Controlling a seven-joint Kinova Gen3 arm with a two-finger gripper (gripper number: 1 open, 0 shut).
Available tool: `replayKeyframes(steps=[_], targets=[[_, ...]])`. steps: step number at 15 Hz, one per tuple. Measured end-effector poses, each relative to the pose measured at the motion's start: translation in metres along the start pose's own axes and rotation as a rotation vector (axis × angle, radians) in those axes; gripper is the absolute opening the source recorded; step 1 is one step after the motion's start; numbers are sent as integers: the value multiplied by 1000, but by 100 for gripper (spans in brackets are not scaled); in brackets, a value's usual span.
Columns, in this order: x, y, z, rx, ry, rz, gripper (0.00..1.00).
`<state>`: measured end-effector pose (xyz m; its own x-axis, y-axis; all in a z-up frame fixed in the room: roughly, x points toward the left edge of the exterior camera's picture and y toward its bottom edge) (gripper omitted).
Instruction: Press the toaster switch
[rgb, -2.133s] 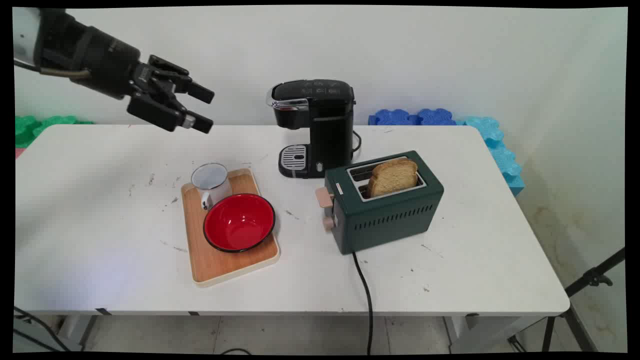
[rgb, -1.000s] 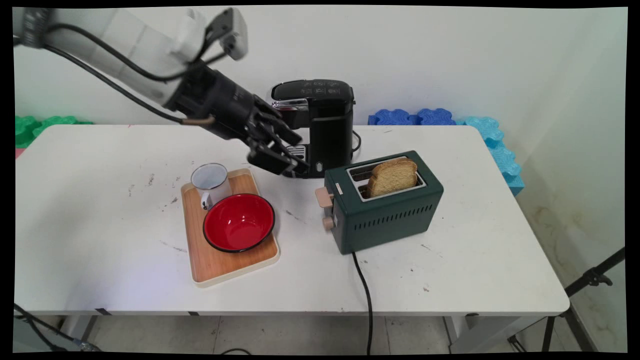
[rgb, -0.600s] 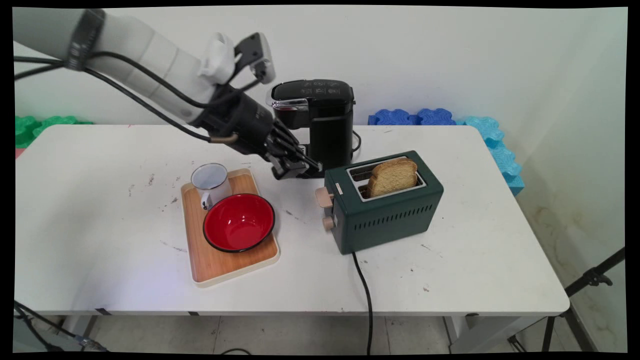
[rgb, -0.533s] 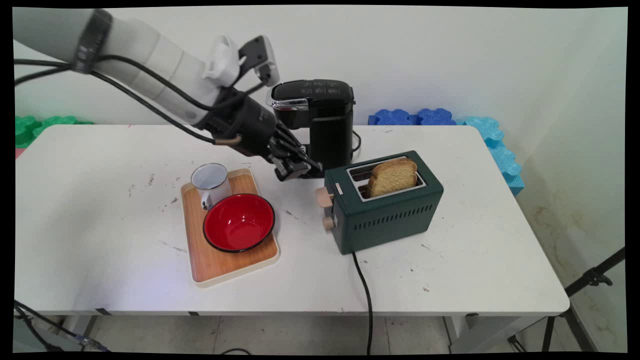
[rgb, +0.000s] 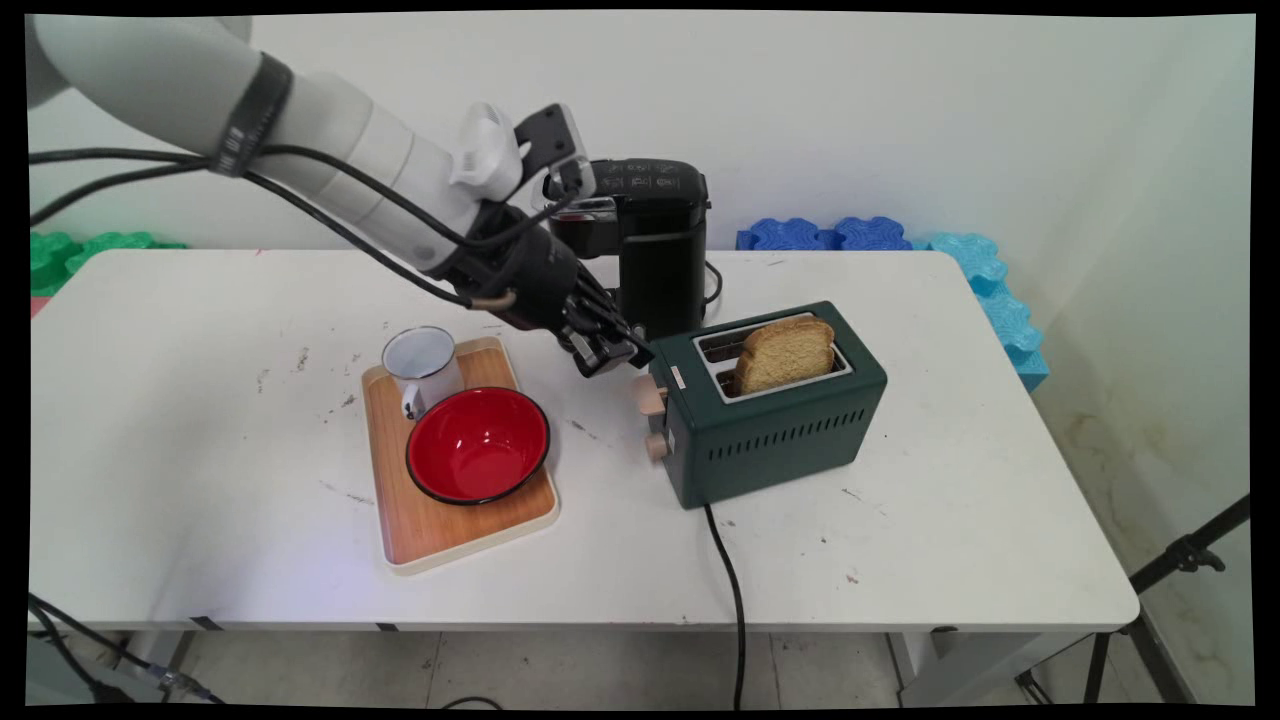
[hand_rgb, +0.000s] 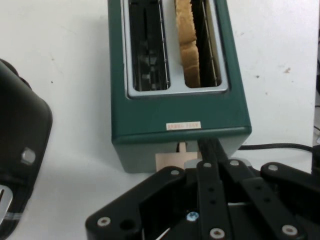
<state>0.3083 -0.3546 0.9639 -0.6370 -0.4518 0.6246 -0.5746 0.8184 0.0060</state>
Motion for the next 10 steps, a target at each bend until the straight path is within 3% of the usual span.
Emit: replayKeyframes(steps=[10], targets=[[-10,-7,27,21,-9,2,0]])
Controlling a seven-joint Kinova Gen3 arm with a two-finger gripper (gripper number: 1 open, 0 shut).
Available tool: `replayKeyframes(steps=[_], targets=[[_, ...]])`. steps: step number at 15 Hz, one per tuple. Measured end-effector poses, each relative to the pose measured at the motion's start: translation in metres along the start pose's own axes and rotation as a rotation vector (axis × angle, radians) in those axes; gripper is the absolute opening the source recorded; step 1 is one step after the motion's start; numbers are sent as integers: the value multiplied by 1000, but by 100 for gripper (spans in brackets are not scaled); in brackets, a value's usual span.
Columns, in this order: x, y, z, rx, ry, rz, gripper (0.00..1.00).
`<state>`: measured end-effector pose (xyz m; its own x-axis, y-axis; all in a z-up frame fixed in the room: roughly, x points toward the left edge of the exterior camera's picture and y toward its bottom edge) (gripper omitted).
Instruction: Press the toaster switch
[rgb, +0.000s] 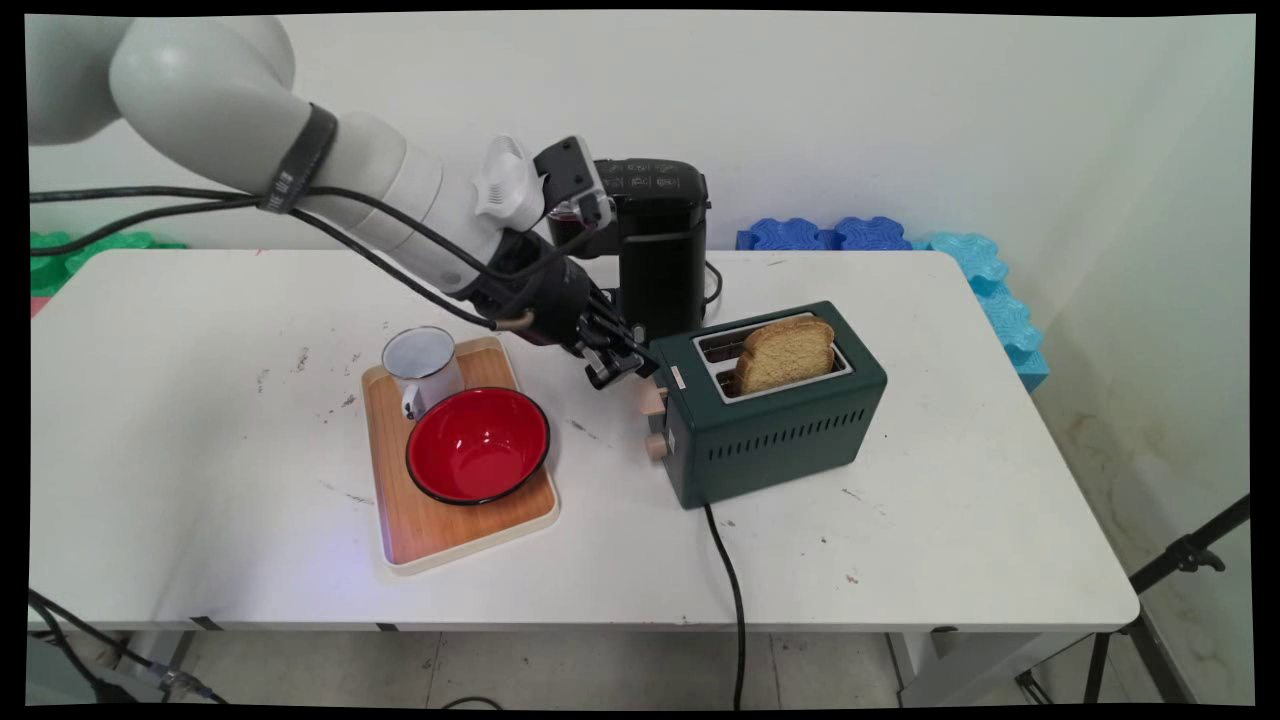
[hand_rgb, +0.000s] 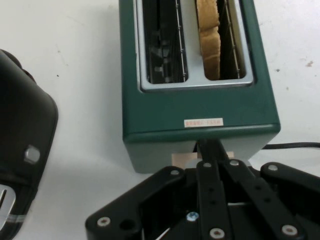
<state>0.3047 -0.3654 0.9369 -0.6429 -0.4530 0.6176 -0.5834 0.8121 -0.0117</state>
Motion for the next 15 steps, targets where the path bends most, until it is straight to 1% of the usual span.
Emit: replayKeyframes(steps=[5,15], targets=[[-7,-3,7,4,1,1,0],[-23,-4,14,-3,11,9,0]])
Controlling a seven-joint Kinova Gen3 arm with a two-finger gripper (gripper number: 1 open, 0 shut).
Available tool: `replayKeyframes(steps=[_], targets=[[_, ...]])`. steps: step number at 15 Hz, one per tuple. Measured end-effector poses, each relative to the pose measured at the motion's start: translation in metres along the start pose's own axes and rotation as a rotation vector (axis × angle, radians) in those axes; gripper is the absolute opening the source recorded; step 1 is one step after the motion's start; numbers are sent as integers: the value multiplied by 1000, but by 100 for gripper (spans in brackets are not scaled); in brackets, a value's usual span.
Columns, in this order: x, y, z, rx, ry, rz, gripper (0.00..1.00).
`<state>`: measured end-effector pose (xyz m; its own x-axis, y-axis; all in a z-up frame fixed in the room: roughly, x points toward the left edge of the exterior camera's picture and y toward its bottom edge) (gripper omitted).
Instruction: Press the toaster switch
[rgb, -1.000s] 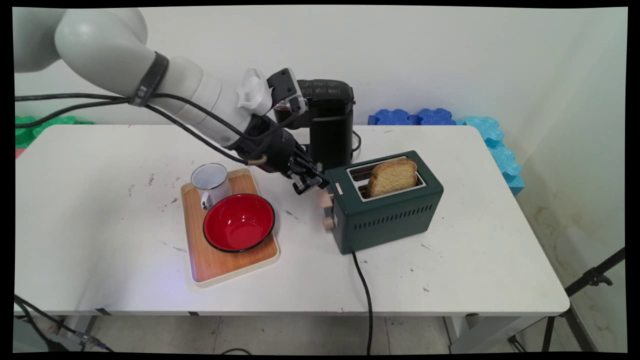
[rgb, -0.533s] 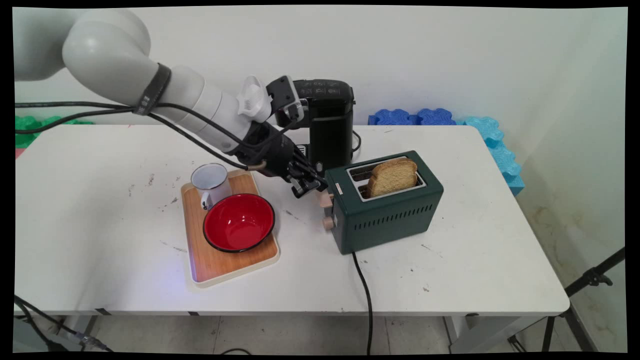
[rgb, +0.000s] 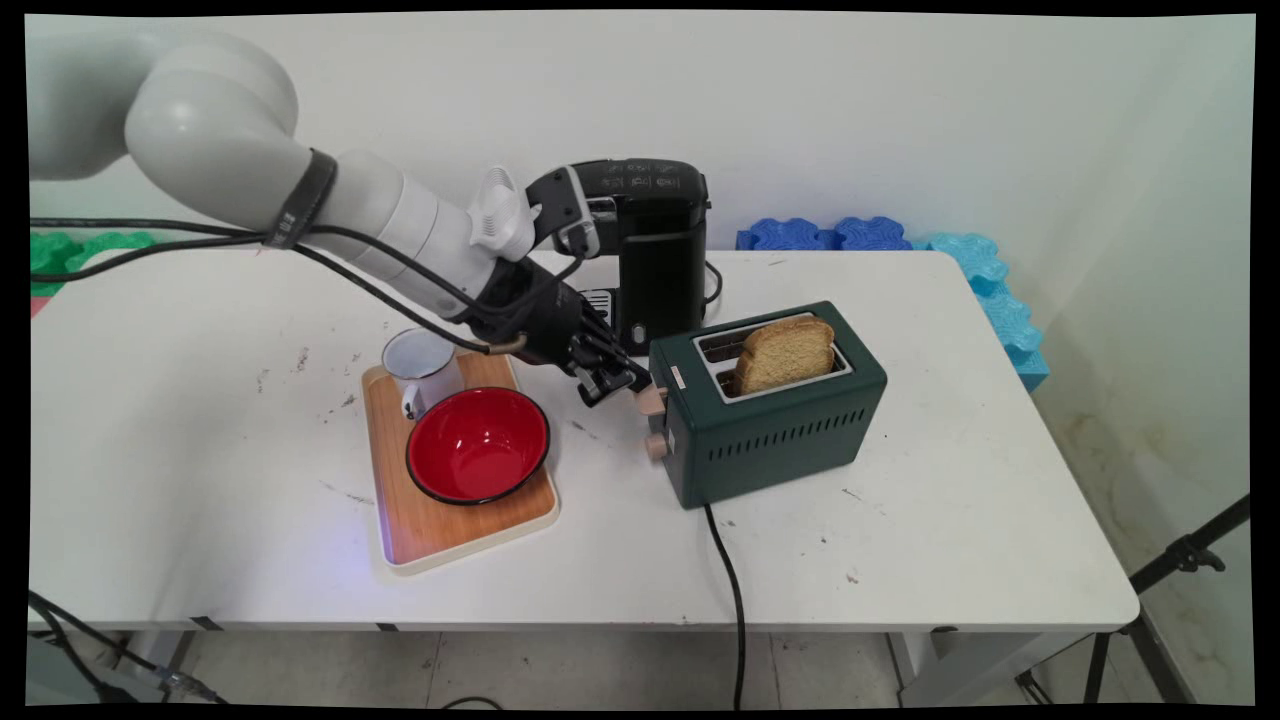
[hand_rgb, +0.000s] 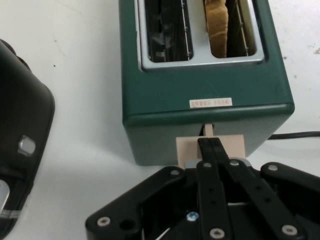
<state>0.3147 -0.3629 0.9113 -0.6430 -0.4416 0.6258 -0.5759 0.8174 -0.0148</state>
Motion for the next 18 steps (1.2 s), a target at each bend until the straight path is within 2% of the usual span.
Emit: replayKeyframes(steps=[11,18], targets=[[-13,1,14,-9,51,-14,0],[-24,1,24,-13,61,-26,0]])
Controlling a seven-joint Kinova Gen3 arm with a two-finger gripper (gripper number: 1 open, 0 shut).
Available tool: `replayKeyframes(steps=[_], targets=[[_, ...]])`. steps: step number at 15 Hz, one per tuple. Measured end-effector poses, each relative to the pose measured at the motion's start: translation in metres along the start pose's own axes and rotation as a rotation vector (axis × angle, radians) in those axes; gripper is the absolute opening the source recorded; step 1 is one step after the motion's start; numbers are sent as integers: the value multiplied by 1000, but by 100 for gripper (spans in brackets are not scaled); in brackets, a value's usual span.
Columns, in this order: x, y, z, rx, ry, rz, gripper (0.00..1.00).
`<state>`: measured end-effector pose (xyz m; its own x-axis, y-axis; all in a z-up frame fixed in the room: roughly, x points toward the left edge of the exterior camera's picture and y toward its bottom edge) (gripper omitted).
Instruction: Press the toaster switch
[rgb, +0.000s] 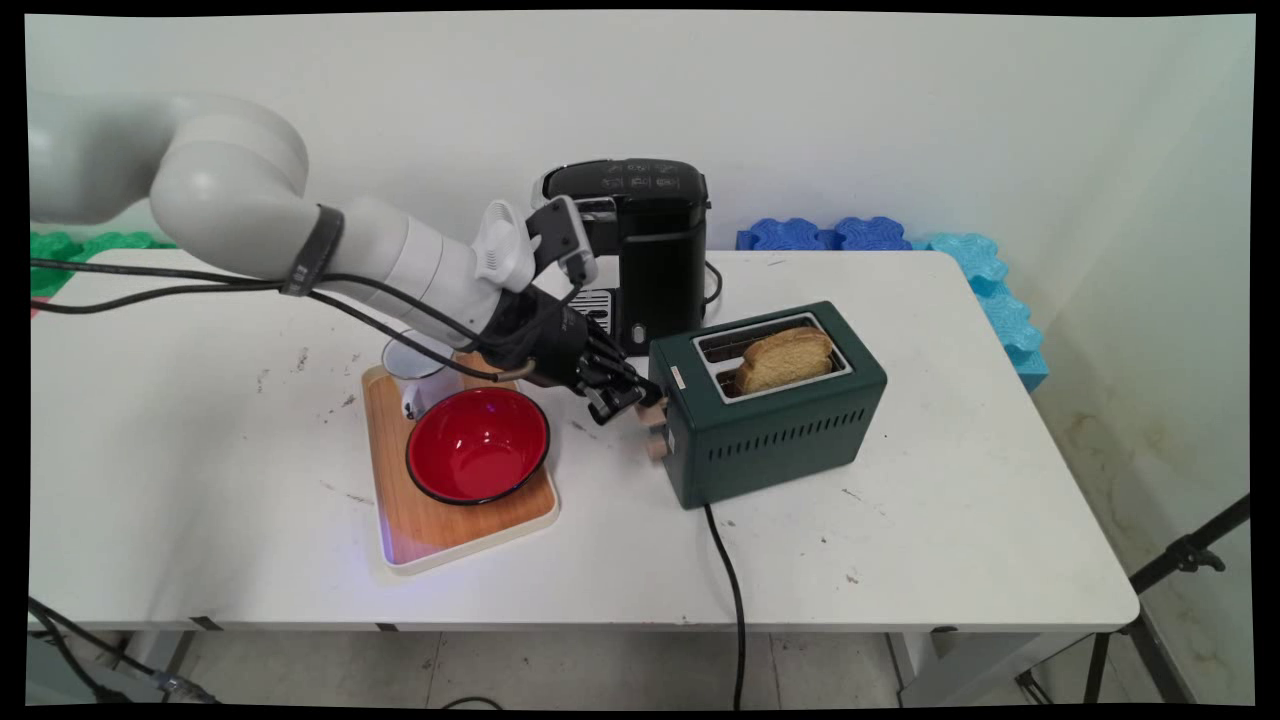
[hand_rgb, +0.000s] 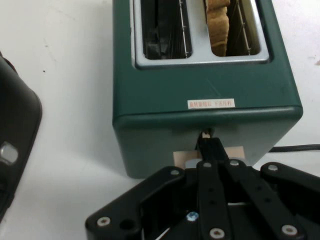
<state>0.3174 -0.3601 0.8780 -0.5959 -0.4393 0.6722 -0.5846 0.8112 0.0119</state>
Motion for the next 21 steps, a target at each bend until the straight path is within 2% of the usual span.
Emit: replayKeyframes(steps=[21], targets=[[-25,1,18,-1,13,-18,0]])
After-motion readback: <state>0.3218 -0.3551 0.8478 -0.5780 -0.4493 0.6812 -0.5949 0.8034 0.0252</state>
